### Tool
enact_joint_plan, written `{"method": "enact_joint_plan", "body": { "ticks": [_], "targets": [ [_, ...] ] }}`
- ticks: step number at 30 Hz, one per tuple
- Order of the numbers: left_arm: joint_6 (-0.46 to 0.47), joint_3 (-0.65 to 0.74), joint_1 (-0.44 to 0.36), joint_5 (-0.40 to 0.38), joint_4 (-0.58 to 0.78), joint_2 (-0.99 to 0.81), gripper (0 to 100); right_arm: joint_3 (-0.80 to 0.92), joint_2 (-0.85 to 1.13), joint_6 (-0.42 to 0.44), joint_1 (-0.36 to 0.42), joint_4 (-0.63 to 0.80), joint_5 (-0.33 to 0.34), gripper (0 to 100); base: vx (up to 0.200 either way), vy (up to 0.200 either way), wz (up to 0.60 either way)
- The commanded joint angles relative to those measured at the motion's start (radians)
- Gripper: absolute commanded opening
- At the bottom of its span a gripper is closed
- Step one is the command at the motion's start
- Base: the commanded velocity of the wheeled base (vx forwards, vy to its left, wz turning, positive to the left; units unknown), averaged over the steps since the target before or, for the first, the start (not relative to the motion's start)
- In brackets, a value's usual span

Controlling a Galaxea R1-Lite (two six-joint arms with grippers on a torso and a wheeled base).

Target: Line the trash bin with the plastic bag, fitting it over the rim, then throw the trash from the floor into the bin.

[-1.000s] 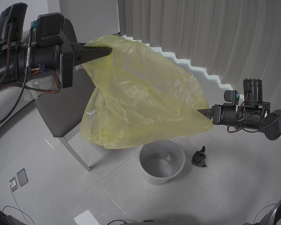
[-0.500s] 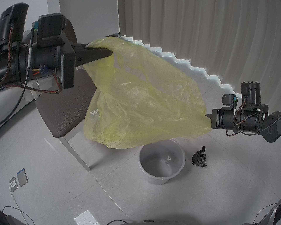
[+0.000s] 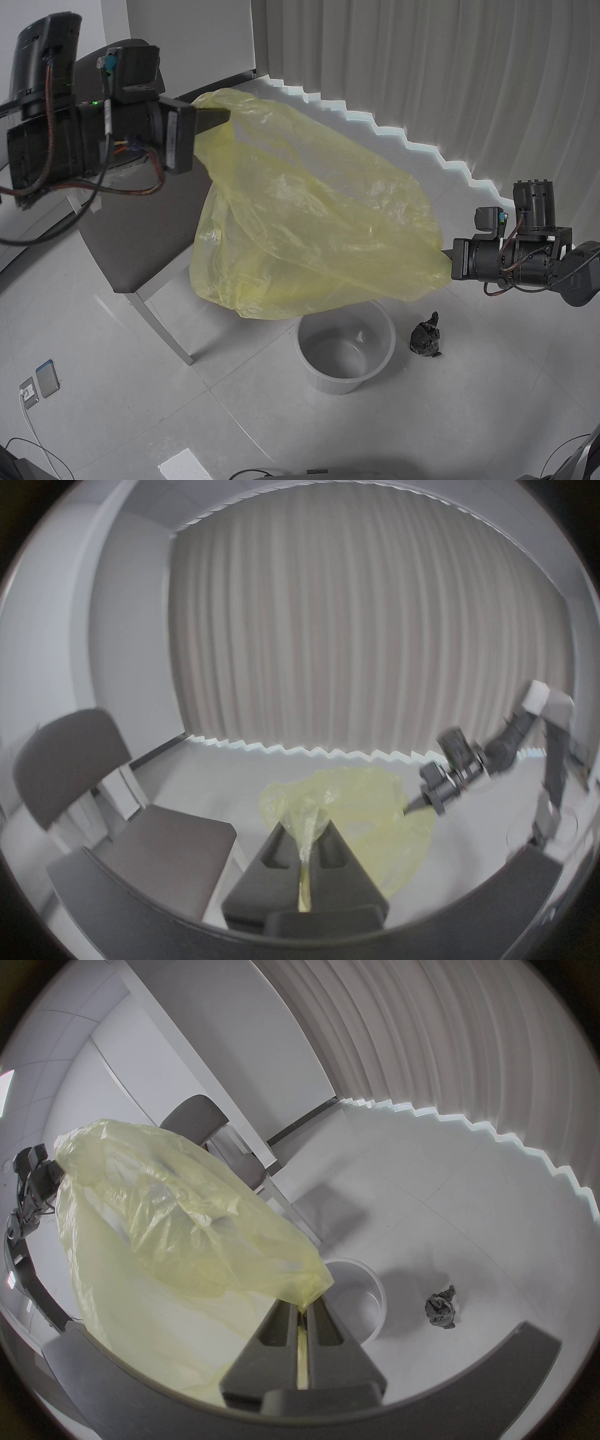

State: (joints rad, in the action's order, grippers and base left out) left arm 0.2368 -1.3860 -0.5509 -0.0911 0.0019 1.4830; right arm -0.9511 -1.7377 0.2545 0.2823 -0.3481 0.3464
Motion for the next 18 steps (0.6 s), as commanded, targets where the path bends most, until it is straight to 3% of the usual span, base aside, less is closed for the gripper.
{"method": "enact_joint_plan", "body": {
  "ticks": [1,2,8,12,18],
  "targets": [
    [-0.234,0.119,-0.119,0.217,-0.24,0.122,0,0.044,0.01,-0.003,-0.035,0.003,-0.007,0,0.0,0.0,0.0],
    [-0.264,0.174,-0.133,0.261,-0.323,0.16,0,0.058,0.007,-0.006,-0.048,0.004,-0.015,0,0.0,0.0,0.0],
    [-0.332,0.323,-0.141,0.266,-0.474,0.26,0,0.077,-0.019,-0.011,-0.086,0.003,-0.041,0,0.0,0.0,0.0],
    [-0.387,0.372,-0.146,0.271,-0.591,0.335,0,0.097,-0.019,-0.026,-0.106,-0.002,-0.04,0,0.0,0.0,0.0],
    [-0.399,0.367,-0.159,0.272,-0.671,0.424,0,0.124,-0.02,-0.034,-0.106,-0.006,-0.04,0,0.0,0.0,0.0]
  ]
}}
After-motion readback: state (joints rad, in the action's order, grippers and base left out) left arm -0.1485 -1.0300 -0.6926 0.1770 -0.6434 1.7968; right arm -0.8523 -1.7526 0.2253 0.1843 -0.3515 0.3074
